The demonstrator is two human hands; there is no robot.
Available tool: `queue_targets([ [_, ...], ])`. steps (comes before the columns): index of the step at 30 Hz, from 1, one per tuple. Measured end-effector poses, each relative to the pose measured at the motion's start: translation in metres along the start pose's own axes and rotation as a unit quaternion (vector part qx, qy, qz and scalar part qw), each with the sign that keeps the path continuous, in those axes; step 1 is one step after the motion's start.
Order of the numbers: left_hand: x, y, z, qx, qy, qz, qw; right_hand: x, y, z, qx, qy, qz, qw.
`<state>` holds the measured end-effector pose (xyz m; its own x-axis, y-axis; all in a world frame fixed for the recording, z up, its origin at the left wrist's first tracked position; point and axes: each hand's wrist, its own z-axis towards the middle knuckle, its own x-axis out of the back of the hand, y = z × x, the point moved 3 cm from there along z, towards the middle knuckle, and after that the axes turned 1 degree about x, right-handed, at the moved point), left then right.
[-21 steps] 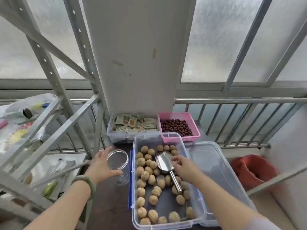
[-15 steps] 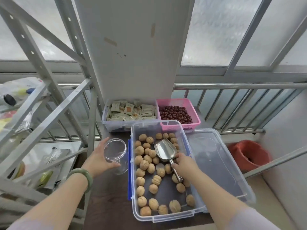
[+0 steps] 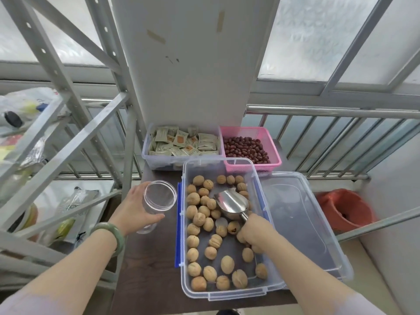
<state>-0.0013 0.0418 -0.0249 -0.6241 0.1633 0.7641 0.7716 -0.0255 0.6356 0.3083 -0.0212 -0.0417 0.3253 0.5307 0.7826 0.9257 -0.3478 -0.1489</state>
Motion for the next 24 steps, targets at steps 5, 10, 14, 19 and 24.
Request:
queue_targets([
  [5, 0.003, -0.002, -0.005, 0.032, -0.01, 0.021, 0.999, 0.018, 0.008, -0.013, 0.033, 0.003, -0.211, 0.977],
  [10, 0.002, 0.004, -0.003, 0.038, -0.016, 0.045, 0.998, 0.031, 0.019, -0.031, 0.028, 0.001, -0.179, 0.984],
  [14, -0.004, 0.014, -0.005, 0.032, -0.04, 0.065, 0.997, 0.025, 0.013, -0.03, 0.049, 0.002, -0.172, 0.984],
  [19, -0.008, 0.022, -0.007, 0.026, -0.05, 0.051, 0.997, 0.021, -0.001, -0.012, 0.049, 0.002, -0.128, 0.991],
  [24, -0.009, 0.028, -0.009, 0.029, -0.031, 0.038, 0.998, 0.013, -0.013, 0.01, 0.079, 0.009, -0.083, 0.993],
])
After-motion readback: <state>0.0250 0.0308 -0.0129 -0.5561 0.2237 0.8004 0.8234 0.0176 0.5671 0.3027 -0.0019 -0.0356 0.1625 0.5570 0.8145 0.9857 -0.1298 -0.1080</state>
